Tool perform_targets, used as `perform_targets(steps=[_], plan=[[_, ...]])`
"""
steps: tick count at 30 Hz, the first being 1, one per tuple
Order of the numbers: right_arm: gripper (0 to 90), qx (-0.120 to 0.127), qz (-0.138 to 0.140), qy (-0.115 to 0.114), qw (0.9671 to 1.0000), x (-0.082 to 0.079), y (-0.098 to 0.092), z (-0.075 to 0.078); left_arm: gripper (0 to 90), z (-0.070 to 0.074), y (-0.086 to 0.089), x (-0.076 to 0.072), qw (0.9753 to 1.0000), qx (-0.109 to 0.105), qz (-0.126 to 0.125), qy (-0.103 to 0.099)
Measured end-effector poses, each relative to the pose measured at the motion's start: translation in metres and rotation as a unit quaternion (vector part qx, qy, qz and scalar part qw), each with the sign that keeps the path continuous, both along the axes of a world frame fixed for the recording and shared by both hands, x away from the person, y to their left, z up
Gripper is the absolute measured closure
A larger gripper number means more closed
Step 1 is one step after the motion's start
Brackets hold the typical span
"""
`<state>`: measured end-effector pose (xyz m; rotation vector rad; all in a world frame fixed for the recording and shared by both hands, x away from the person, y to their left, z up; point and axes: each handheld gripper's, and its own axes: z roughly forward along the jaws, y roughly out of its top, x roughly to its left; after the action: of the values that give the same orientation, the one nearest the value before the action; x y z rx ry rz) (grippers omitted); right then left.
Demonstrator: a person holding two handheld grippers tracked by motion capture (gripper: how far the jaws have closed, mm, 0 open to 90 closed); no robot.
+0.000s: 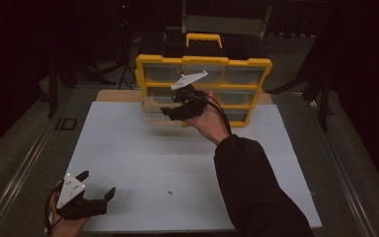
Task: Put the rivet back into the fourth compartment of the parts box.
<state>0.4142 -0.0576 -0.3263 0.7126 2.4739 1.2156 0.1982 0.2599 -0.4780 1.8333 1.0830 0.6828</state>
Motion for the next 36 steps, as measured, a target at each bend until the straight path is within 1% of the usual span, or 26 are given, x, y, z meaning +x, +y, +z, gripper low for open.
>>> perform_targets(steps=[1, 2, 3, 5, 6, 7, 8, 10, 15, 16, 17, 19, 20, 21, 22, 23, 25, 29, 31, 32, 33, 35, 36], plan=[[25.6, 0.001, -0.001, 0.0, 1.0, -0.001, 0.0, 0.001, 0.0, 0.0, 0.0, 0.0, 1.0, 0.002, 0.0, 0.001], [25.6, 0.001, -0.001, 0.0, 1.0, -0.001, 0.0, 0.001, 0.0, 0.0, 0.0, 0.0, 1.0, 0.002, 0.0, 0.0], [21.8, -0.003, -0.002, -0.008, 1.0, -0.002, 0.0, 0.001, 0.0, 0.0, 0.0, 0.0, 1.0, 0.002, 0.0, 0.0], [19.4, -0.005, 0.001, -0.01, 0.9999, -0.004, -0.001, 0.003, 0.0, 0.0, 0.0, 0.0, 1.0, 0.001, 0.0, 0.0], [18.3, -0.007, 0.004, -0.009, 0.9999, -0.006, -0.001, 0.003, 0.0, 0.0, 0.0, 0.0, 1.0, 0.001, 0.0, 0.001], [17.1, -0.016, 0.013, -0.012, 0.9997, -0.009, -0.002, 0.004, 0.0, 0.0, 0.0, 0.0, 1.0, 0.001, 0.001, 0.0], [17.1, -0.016, 0.013, -0.012, 0.9997, -0.009, -0.002, 0.004, 0.0, 0.0, 0.0, 0.0, 1.0, 0.002, 0.0, 0.0], [16.5, -0.03, 0.021, -0.016, 0.9992, -0.012, -0.001, 0.004, 0.0, 0.0, 0.0, 0.0, 1.0, 0.002, 0.0, 0.001], [16.3, -0.045, 0.035, -0.017, 0.9982, -0.02, 0.0, 0.006, 0.0, 0.0, 0.0, 0.0, 1.0, 0.001, 0.0, 0.001], [16.1, -0.053, 0.045, -0.016, 0.9974, -0.023, 0.002, 0.006, 0.0, 0.0, 0.0, 0.0, 1.0, 0.001, 0.0, 0.001], [16.1, -0.053, 0.045, -0.016, 0.9974, -0.023, 0.002, 0.006, 0.0, 0.0, 0.0, 0.0, 1.0, 0.002, 0.0, 0.001], [15.9, -0.06, 0.056, -0.016, 0.9965, -0.027, 0.005, 0.004, 0.0, 0.0, 0.0, 0.0, 1.0, 0.002, 0.0, 0.001], [15.4, -0.065, 0.061, -0.016, 0.9958, -0.029, 0.006, 0.004, 0.0, 0.0, 0.0, 0.0, 1.0, 0.001, 0.0, 0.001], [15.4, -0.075, 0.072, -0.015, 0.9945, -0.033, 0.01, 0.002, 0.0, 0.0, 0.0, 0.0, 1.0, 0.001, 0.0, 0.001], [15.4, -0.08, 0.076, -0.014, 0.9938, -0.035, 0.011, 0.001, 0.0, 0.0, 0.0, 0.0, 1.0, 0.001, 0.0, 0.001], [15.4, -0.08, 0.076, -0.014, 0.9938, -0.035, 0.011, 0.001, 0.0, 0.0, 0.0, 0.0, 1.0, 0.001, 0.0, 0.001], [15.4, -0.092, 0.087, -0.011, 0.9919, -0.04, 0.015, -0.001, 0.0, 0.0, 0.0, 0.0, 1.0, 0.001, 0.0, 0.001], [15.4, -0.122, 0.109, -0.004, 0.9865, -0.048, 0.023, -0.009, 0.0, 0.0, 0.0, 0.0, 1.0, 0.0, 0.0, -0.001], [15.2, -0.137, 0.118, 0.0, 0.9835, -0.052, 0.026, -0.013, 0.0, 0.0, 0.0, 0.0, 1.0, -0.001, 0.001, -0.001], [15.1, -0.151, 0.13, 0.005, 0.9799, -0.056, 0.029, -0.018, 0.0, 0.0, 0.0, 0.0, 1.0, 0.0, 0.001, -0.001], [15.1, -0.151, 0.13, 0.005, 0.9799, -0.056, 0.029, -0.018, 0.0, 0.0, 0.0, 0.0, 1.0, 0.001, 0.001, -0.001], [15.1, -0.166, 0.14, 0.007, 0.9762, -0.059, 0.033, -0.022, 0.0, 0.0, 0.0, 0.0, 1.0, 0.0, 0.0, -0.001], [15.1, -0.171, 0.144, 0.008, 0.9748, -0.061, 0.034, -0.024, 0.0, 0.0, 0.0, 0.0, 1.0, 0.0, 0.001, -0.001]])
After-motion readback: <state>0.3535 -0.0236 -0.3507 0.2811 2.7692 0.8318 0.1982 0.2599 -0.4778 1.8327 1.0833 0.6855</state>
